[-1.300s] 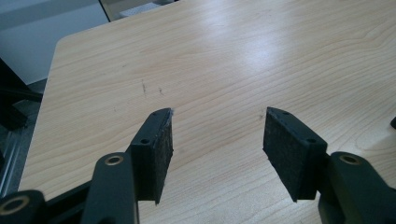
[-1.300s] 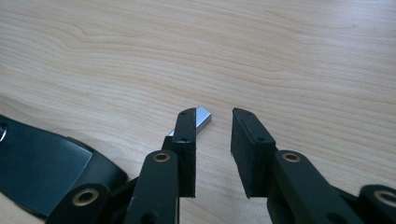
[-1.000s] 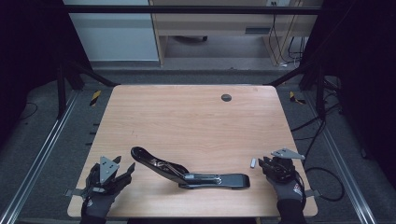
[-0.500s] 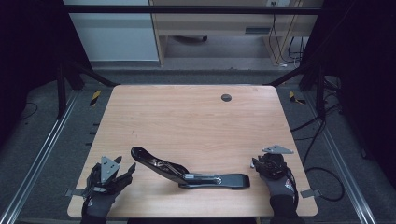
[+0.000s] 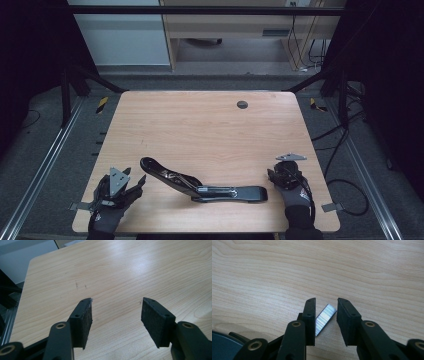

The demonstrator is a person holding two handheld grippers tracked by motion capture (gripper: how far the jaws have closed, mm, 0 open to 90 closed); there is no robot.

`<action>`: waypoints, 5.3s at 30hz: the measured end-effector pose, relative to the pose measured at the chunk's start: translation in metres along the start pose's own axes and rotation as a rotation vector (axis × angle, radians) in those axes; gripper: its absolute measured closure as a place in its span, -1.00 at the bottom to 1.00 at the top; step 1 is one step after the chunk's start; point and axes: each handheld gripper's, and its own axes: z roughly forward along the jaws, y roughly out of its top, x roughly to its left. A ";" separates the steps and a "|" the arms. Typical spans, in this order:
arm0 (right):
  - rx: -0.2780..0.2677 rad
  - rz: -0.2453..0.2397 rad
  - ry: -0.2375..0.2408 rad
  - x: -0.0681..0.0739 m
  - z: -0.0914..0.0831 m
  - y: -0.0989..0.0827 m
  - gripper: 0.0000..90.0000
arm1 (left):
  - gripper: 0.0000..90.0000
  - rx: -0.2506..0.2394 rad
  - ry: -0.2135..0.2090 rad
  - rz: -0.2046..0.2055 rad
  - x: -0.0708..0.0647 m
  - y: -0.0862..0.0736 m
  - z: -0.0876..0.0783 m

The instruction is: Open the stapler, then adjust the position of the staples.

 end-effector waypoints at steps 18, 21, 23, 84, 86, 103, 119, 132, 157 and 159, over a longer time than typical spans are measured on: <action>0.041 -0.011 -0.025 -0.001 0.003 0.000 0.73 | -0.08 0.005 -0.004 0.003 -0.001 0.000 0.000; 0.031 -0.015 -0.022 -0.003 0.001 0.000 0.73 | -0.08 0.004 -0.003 0.003 -0.001 0.000 0.000; 0.031 -0.016 -0.024 -0.003 0.001 0.000 0.73 | -0.08 0.005 -0.003 0.004 -0.001 0.000 0.000; 0.102 -0.110 0.089 -0.019 -0.021 -0.017 0.58 | -0.08 0.010 -0.025 0.001 0.002 -0.001 0.000; 0.101 -0.124 0.082 -0.018 -0.020 -0.017 0.59 | -0.08 0.008 -0.025 0.002 0.001 0.000 -0.001; 0.118 -0.152 0.080 -0.016 -0.019 -0.016 0.73 | -0.08 0.014 -0.022 0.014 -0.001 0.000 -0.001; 0.031 -0.232 0.161 -0.012 -0.037 -0.004 0.73 | -0.08 0.025 -0.027 0.023 -0.002 0.000 0.001; 0.006 -0.299 0.261 0.004 -0.046 0.011 0.73 | -0.08 0.028 -0.030 0.023 -0.002 0.000 0.002; -0.083 -0.446 0.435 0.038 -0.067 0.041 0.73 | -0.08 0.037 -0.040 0.017 -0.001 -0.002 0.004; -0.084 -0.453 0.449 0.040 -0.066 0.044 0.73 | -0.08 0.034 -0.039 0.020 -0.002 -0.002 0.004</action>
